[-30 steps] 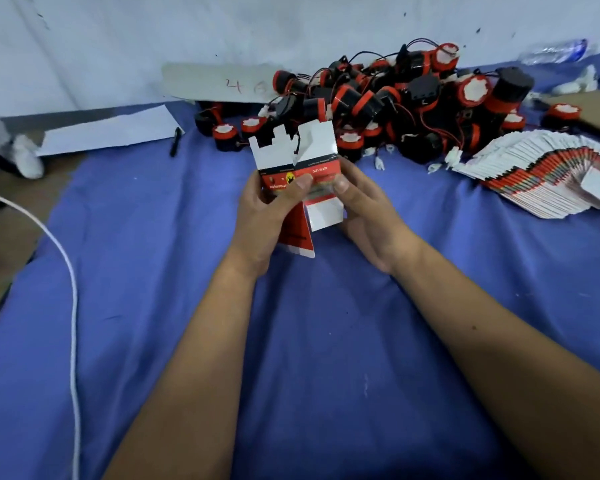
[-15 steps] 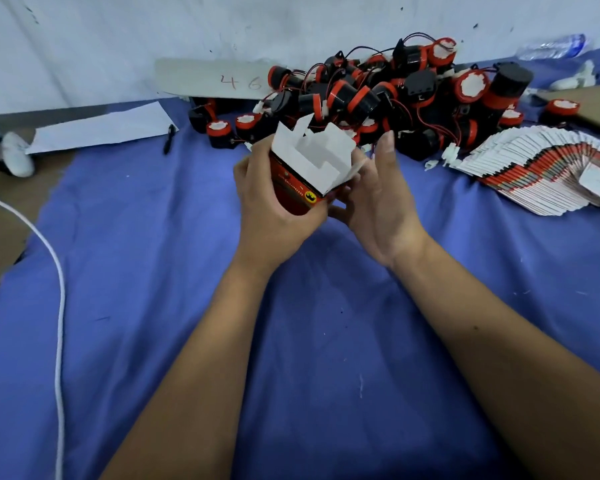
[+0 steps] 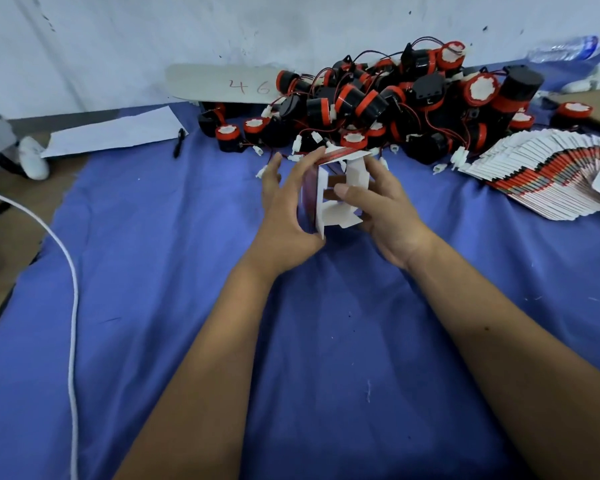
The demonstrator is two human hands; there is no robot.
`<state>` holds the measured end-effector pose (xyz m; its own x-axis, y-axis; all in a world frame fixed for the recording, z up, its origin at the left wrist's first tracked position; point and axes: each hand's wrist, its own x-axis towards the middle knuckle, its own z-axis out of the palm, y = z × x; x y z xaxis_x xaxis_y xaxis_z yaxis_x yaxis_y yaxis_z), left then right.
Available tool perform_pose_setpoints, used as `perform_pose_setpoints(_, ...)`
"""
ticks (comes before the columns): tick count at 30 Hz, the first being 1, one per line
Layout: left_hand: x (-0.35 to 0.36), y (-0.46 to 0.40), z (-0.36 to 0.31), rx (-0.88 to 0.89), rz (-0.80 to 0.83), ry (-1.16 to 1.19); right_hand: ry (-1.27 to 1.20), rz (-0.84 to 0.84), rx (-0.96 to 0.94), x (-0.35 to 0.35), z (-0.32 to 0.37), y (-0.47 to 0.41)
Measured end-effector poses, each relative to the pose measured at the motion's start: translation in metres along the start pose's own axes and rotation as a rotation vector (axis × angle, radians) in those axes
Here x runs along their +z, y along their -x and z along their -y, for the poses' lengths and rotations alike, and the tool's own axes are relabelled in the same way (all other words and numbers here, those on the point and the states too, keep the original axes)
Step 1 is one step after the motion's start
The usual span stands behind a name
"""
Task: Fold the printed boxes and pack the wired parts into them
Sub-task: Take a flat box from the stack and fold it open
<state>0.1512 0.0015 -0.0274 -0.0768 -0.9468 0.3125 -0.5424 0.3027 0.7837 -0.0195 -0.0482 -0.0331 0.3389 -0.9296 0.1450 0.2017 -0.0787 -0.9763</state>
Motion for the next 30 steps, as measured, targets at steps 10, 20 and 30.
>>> perform_pose_setpoints(10, -0.001, -0.005, 0.004, -0.146, -0.092, 0.490, 0.018, 0.122, -0.076, 0.000, -0.006, 0.001)
perform_pose_setpoints(20, 0.010, -0.008, 0.003, -0.009, -0.427, 0.254, 0.297, 0.283, -0.112, 0.013, -0.002, 0.010)
perform_pose_setpoints(30, 0.002, -0.007, 0.002, -0.011, -0.403, 0.329, 0.373, 0.262, -0.180, 0.016, -0.002, 0.010)
